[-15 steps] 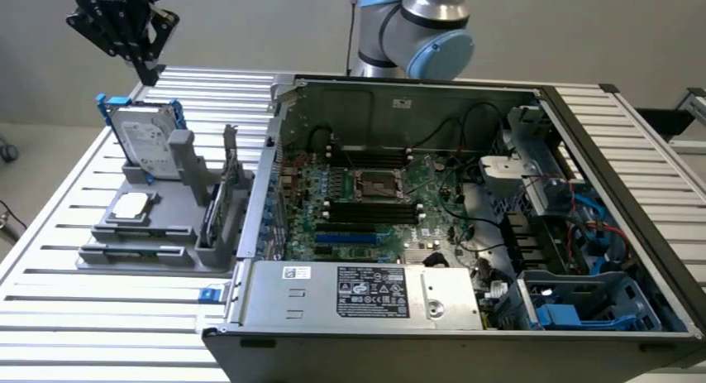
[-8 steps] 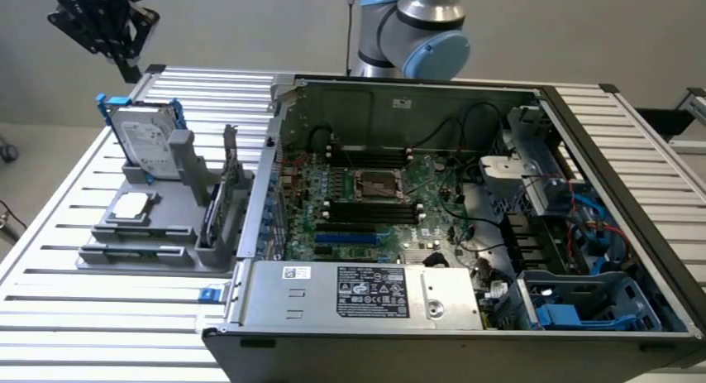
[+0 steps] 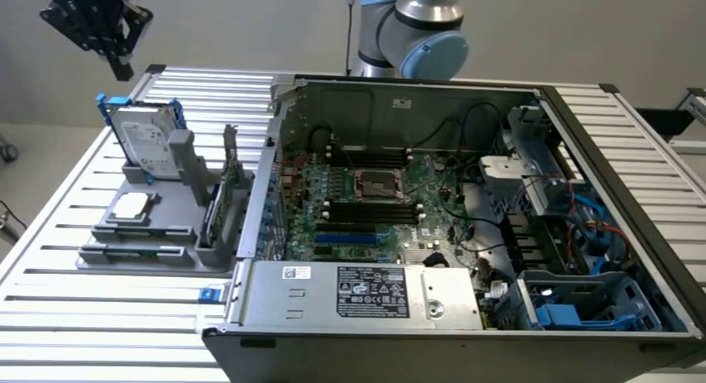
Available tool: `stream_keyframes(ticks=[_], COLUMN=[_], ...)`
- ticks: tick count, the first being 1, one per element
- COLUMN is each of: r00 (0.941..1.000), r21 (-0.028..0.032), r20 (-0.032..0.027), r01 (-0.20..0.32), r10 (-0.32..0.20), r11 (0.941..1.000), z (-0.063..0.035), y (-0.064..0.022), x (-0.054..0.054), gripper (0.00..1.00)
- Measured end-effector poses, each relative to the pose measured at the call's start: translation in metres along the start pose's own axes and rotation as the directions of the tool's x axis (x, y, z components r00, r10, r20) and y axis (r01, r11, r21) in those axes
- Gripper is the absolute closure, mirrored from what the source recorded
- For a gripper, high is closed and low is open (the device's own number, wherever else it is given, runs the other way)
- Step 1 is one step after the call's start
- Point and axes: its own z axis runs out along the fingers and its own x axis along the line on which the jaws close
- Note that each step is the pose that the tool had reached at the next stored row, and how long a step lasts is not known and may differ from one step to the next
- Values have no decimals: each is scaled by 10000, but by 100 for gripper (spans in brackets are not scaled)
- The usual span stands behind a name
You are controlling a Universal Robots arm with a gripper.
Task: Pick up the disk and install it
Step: 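Reach for the disk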
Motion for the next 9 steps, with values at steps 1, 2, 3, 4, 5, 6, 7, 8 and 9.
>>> stream_keyframes(ticks=[1, 2, 3, 4, 5, 6, 7, 8, 9], r00=[10000, 10000, 9999, 9998, 9996, 9996, 9996, 9996, 9996], r21=[6, 12, 22, 33, 45, 59, 63, 63, 63], r20=[-30, -68, -138, -213, -271, -271, -271, -272, -271], r01=[16, 29, 47, 63, 70, 72, 72, 72, 71], r10=[-16, -29, -47, -62, -69, -70, -71, -70, -69], r11=[10000, 10000, 10000, 10000, 10000, 10000, 10000, 10000, 10000], z=[-1, -1, -2, -1, 0, 0, 0, 0, 0], y=[9, 17, 24, 31, 33, 32, 32, 33, 33], x=[8, 14, 18, 21, 22, 22, 22, 22, 22], gripper=[89, 89, 89, 89, 89, 89, 89, 89, 89])
